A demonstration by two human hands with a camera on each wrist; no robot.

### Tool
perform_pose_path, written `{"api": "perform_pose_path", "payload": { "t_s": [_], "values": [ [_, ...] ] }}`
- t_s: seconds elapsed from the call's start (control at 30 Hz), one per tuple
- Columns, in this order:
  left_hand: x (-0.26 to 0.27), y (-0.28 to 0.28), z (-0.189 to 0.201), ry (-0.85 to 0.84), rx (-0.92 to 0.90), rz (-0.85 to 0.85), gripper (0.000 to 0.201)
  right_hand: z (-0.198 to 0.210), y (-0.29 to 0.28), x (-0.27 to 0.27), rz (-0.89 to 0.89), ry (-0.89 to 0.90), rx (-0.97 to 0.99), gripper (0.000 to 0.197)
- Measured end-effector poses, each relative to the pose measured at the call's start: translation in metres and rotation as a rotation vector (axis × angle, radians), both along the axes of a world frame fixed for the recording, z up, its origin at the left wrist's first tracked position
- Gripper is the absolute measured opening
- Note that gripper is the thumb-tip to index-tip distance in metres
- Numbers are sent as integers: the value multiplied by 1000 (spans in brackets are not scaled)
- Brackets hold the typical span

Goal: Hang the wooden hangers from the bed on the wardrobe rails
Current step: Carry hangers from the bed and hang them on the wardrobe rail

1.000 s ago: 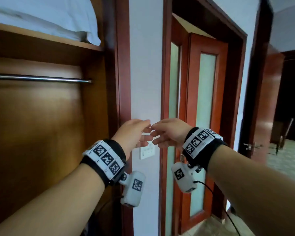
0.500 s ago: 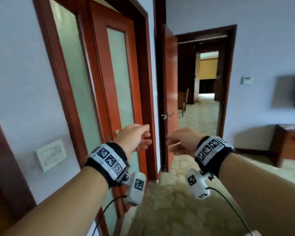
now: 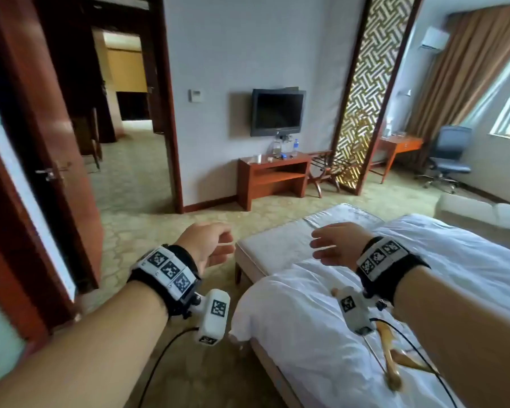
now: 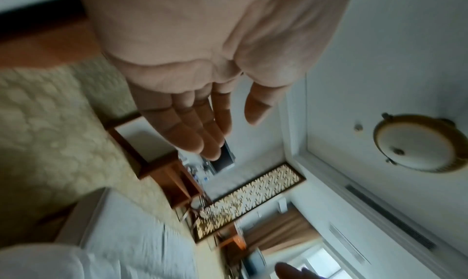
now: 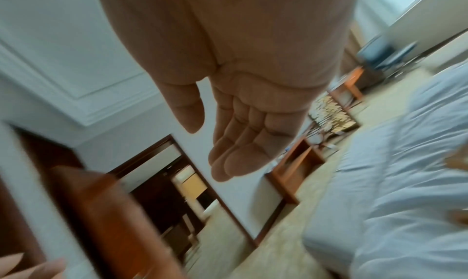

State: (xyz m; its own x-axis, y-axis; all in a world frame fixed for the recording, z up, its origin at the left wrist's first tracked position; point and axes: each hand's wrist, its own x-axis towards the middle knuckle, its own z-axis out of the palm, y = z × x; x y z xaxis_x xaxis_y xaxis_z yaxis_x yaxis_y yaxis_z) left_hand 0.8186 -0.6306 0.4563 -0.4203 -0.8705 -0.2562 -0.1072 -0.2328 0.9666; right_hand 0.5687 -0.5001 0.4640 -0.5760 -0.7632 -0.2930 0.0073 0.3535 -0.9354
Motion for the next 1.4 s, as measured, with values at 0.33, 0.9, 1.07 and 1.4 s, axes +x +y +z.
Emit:
{"api": "perform_pose_path", "payload": {
  "t_s": [0.33, 0.9, 1.07, 1.4],
  "values": [
    [-218, 108, -30, 20, 99, -485, 14, -29, 223, -144, -591, -71, 93, 9],
    [-489, 147, -136, -224, 207, -511, 12, -181, 277, -395, -710, -337, 195, 10],
    [-532, 137, -157, -265, 233, -497, 7, -208, 272, -441, -723, -383, 231, 8],
    [-605, 97, -219, -377, 292, -557, 18, -259, 235, -495, -754, -423, 314, 13]
  ]
}}
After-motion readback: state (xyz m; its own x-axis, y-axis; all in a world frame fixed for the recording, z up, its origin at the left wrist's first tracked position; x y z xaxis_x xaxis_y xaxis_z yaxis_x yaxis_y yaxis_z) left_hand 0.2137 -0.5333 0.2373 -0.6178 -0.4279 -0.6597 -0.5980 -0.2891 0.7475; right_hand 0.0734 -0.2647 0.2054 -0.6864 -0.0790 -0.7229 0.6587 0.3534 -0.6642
